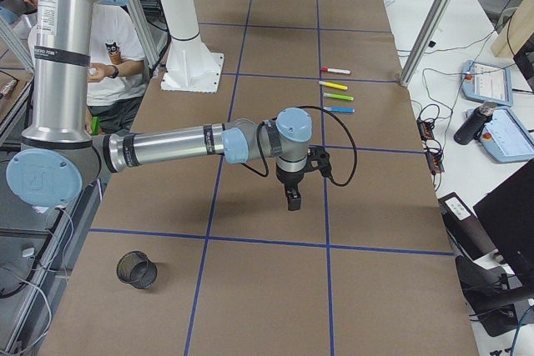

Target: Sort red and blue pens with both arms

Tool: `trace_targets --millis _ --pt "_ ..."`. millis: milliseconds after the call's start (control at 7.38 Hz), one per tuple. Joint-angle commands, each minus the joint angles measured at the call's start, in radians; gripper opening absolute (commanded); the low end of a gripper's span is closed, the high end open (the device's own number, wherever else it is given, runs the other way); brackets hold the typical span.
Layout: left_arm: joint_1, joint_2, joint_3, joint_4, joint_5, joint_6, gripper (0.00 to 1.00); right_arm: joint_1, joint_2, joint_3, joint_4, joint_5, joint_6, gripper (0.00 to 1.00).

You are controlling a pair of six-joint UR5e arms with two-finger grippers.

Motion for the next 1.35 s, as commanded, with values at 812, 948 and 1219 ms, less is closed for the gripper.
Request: trace_targets --millis 812,948,1219 --pt "0.060 -0.059 0.001 -0.140 -0.061 -0.065 1.00 -0.102 0.057 -0.008 0.074 0.143 -0.007 1.00" --pt "0.133 -0.137 -0.002 -0.137 -0.061 -0.175 1.00 -0.125 0.065 -0.018 0.092 0.129 -0.007 1.00" --pt "0.319 -0.327 0.004 -0.138 -0.051 -0.384 1.00 -0.133 0.079 -0.019 0.093 0.126 -0.001 1.00"
